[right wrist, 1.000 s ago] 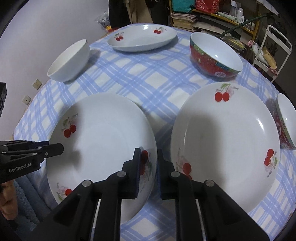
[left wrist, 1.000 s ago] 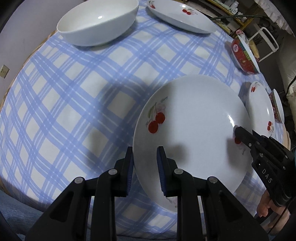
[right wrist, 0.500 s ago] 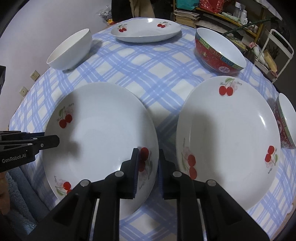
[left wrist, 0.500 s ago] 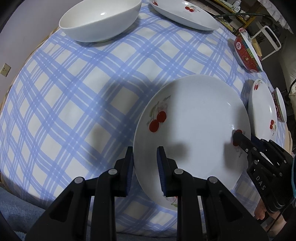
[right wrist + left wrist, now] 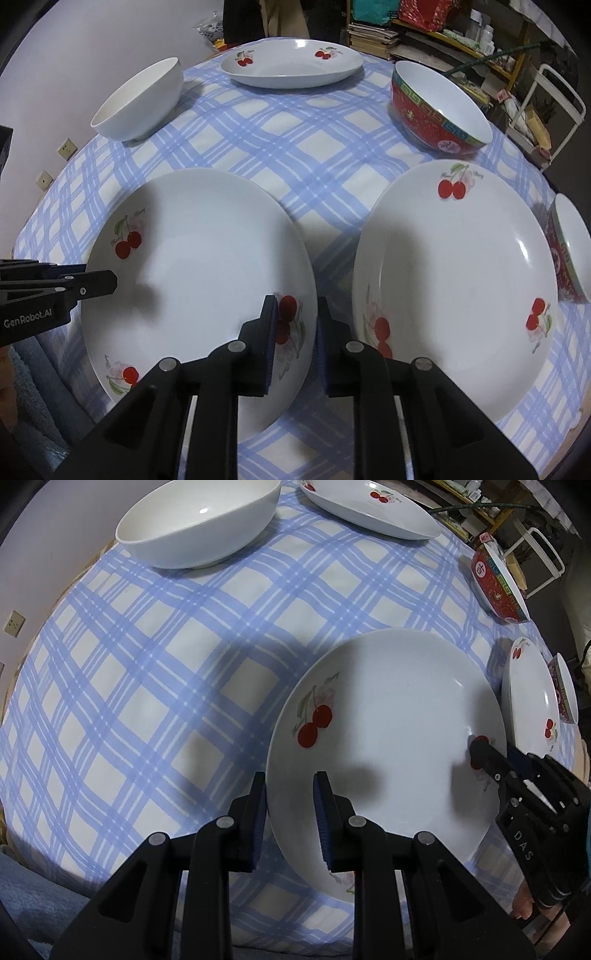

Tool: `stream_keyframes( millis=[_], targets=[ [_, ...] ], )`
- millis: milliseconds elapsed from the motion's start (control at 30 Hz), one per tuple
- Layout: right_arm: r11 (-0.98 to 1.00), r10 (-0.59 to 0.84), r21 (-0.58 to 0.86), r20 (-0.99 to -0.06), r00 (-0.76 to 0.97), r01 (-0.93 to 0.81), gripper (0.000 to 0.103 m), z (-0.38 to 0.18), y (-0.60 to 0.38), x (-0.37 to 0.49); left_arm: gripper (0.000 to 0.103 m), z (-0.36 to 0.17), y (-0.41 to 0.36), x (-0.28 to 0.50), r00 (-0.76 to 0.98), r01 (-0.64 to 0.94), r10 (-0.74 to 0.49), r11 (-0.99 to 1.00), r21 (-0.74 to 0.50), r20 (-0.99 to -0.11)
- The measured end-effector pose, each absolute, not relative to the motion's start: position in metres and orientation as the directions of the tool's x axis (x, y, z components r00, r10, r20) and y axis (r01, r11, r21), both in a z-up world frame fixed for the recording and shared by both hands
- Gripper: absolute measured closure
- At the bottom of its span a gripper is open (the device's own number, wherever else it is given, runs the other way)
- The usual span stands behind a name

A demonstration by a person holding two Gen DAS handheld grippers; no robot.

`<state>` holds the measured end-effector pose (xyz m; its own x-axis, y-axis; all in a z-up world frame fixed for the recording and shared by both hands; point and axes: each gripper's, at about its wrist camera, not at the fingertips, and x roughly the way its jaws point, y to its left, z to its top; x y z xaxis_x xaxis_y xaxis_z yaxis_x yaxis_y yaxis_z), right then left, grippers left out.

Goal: Organize plates and bowls

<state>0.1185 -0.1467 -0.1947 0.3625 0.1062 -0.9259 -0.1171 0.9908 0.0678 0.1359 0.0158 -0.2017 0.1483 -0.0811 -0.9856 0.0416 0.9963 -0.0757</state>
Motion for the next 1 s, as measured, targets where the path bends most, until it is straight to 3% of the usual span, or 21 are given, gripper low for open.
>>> stream_keyframes(
  millis=[400, 633, 767, 833, 900, 1000],
  targets=[
    [0.989, 0.084, 0.031, -0.921, 0.380, -0.143, 0.083, -0.191, -0.144, 0.121, 0.077, -0.190, 0.004, 0.129, 0.197, 0.085, -0.043, 0.996, -0.026, -0.979],
    [0.988, 0.079, 0.012, -0.892, 0.445, -0.152, 0.083, -0.161, -0.150, 0.116, 0.055, -0.155, -0.012, 0.113, 0.311, 0.138, -0.001, 0.989, 0.044, -0.950],
    [0.985, 0.052, -0.036, -0.875, 0.482, -0.171, 0.081, -0.135, -0.163, 0.120, 0.048, -0.143, -0.027, 0.115, 0.346, 0.170, 0.024, 0.981, 0.088, -0.938],
    [0.986, 0.039, -0.047, -0.870, 0.491, -0.161, 0.073, -0.123, -0.174, 0.123, 0.036, -0.136, -0.036, 0.119, 0.352, 0.186, 0.012, 0.979, 0.083, -0.936],
    [0.989, 0.029, -0.048, -0.862, 0.507, -0.138, 0.050, -0.113, -0.184, 0.123, 0.031, -0.128, -0.046, 0.117, 0.389, 0.199, 0.018, 0.974, 0.103, -0.921],
    [0.994, -0.025, -0.077, -0.847, 0.531, -0.076, 0.025, -0.100, -0.205, 0.121, 0.024, -0.120, -0.058, 0.129, 0.405, 0.220, 0.024, 0.968, 0.123, -0.914]
  ],
)
